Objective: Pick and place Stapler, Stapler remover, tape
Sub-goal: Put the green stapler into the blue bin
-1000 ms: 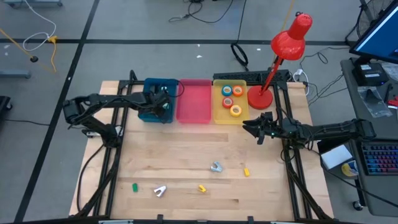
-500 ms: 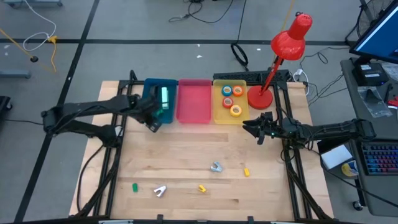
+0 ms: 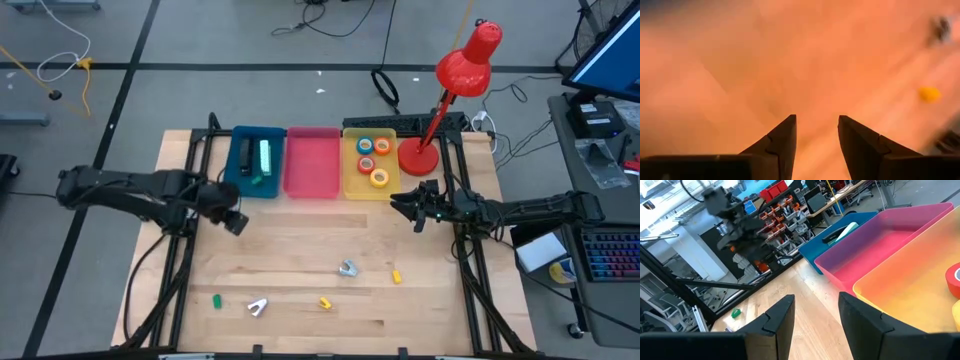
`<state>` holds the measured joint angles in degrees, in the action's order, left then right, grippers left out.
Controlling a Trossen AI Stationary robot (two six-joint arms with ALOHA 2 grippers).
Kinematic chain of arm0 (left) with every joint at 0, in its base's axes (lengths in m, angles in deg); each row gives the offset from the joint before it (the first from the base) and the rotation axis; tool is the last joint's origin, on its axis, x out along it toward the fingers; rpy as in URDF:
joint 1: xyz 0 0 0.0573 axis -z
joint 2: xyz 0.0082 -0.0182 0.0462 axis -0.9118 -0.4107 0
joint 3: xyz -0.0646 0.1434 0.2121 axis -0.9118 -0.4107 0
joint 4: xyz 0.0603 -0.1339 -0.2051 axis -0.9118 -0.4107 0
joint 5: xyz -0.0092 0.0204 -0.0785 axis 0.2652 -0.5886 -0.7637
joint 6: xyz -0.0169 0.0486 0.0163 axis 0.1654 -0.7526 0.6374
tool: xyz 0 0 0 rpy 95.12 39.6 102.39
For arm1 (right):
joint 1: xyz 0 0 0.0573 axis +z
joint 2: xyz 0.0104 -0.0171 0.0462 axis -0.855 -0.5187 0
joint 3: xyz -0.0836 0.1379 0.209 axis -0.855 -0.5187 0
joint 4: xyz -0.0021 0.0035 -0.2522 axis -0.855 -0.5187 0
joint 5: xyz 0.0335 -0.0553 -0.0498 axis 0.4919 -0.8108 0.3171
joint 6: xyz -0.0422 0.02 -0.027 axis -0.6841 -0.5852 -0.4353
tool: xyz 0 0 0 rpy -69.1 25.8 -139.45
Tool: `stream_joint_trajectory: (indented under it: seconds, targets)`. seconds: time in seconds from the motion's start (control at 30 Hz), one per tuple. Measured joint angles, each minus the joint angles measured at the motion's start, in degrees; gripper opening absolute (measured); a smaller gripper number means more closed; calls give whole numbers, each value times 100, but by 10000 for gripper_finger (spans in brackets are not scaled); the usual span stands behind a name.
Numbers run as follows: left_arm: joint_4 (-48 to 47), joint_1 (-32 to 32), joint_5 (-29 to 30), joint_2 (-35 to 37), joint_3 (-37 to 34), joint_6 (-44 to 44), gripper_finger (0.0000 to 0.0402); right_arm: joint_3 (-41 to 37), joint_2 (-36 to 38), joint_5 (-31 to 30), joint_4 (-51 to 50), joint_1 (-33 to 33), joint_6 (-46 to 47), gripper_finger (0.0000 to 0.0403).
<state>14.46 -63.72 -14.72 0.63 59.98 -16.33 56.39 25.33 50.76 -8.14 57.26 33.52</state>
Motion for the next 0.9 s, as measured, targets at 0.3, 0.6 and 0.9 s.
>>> stream_joint_trajectory:
  seconds: [0.3, 0.6, 0.9]
  targets:
    - [85, 2126, -1384, -504, 0, 3724, 147, 0, 0, 0, -4, -2, -53, 144]
    - [717, 3878, -1095, -1291, 0, 6276, 147, 0, 0, 0, -2, -2, -63, 144]
    - [1079, 4425, -968, -2083, 0, 7232, 147, 0, 0, 2, -2, -2, -14, 144]
